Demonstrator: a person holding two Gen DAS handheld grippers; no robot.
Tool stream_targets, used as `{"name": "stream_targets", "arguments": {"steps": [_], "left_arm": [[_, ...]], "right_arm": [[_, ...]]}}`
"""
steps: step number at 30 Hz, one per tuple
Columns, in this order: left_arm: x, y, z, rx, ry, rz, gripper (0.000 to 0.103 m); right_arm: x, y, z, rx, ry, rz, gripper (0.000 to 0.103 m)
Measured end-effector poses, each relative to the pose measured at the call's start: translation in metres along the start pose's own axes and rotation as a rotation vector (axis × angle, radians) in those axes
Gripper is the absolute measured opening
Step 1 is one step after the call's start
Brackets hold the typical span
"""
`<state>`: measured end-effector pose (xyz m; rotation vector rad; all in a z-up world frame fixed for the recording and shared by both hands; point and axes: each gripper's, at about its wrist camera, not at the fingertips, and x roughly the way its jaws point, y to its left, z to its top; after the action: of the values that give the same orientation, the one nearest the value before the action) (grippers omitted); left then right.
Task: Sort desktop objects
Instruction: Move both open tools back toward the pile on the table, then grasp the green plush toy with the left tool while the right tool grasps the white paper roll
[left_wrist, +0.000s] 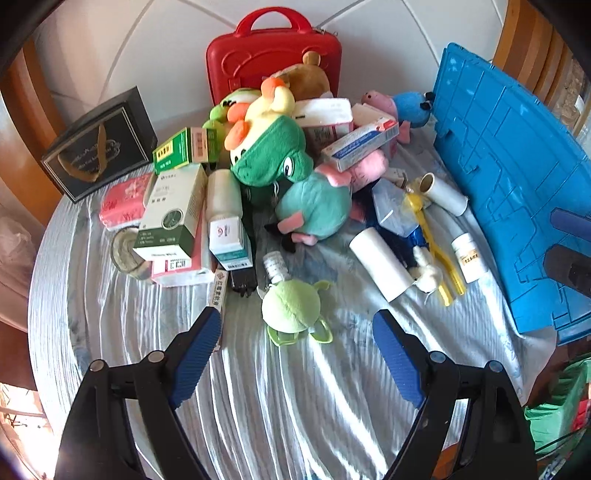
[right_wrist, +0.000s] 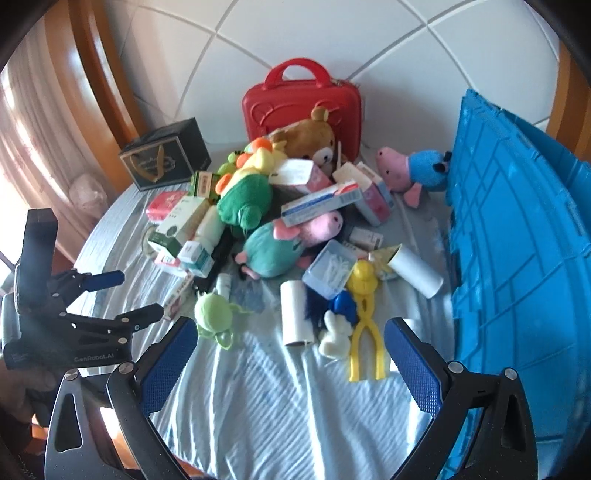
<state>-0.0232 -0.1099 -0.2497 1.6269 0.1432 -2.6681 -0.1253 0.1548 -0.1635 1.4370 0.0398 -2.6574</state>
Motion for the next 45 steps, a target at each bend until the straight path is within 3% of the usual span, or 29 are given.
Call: {"name": "stream_targets", "arguments": {"steps": [9,15,21,32,39,42,45], "left_arm": [[0.080,0.010,-0.009,-0.056,0.065,-0.023,0.084],[0.120,0.013,-0.008,-0.090,0.100,-0.039,0.084],[0.135,0.016,-0.011,-0.112,0.115,-0.057,0.084],[0.158,0.019,-0.021,-0.137,0.141,-0.075,0.084],[0.166,0.016,-0.022,-0.138,0.138,-0.073,0.083],[0.166,0.010,-0.020,-0.120,0.125,-0.083,0.064],[0.162,0.003,-0.021,-0.094,0.117,-0.097,0.061]], "right_arm": [[0.098,0.004,-0.025,-0.011,0.098,0.021,0.102],[0.156,0.005,-0.019,0.005,0.123,0.044,0.083],[0.203,0.000,-0.015,0.030,0.181,0.066,0.078],[0.246,-0.006,-0.024,0.026,0.268,0.032,0.078],[0.250,0.004,-0.024,-0.030,0.262,-0.035,0.065],[0.250,0.007,-0.025,-0.056,0.261,-0.079,0.052],[0.248,0.008,-0.025,-0.062,0.259,-0.107,0.045]]}}
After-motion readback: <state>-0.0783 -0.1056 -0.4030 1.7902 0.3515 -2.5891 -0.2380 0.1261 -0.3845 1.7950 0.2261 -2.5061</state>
